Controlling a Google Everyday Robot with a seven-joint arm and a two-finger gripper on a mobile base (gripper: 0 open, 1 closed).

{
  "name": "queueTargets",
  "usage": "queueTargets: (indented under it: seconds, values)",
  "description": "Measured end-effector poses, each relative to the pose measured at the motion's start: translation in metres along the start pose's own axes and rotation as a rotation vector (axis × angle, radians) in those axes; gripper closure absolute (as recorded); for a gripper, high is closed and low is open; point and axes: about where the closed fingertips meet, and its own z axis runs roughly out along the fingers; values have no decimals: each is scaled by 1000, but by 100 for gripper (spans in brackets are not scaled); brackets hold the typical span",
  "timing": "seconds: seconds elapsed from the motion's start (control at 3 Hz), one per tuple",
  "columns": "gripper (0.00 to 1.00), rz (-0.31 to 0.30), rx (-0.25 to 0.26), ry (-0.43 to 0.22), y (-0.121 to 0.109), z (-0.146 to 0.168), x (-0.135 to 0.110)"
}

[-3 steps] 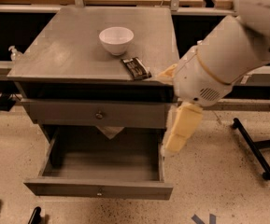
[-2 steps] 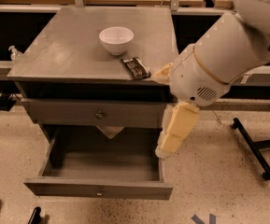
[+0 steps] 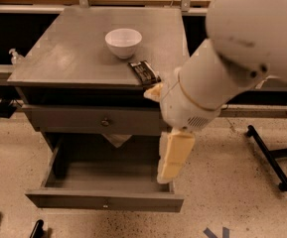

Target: Close middle drawer

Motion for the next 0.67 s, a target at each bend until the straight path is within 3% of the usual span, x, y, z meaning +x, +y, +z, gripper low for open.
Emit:
queueTargets:
  seconds: [0.33, 0.67]
  values:
    - [0, -74, -9, 50, 18, 75, 10]
    - [0, -49, -31, 50, 32, 164, 40]
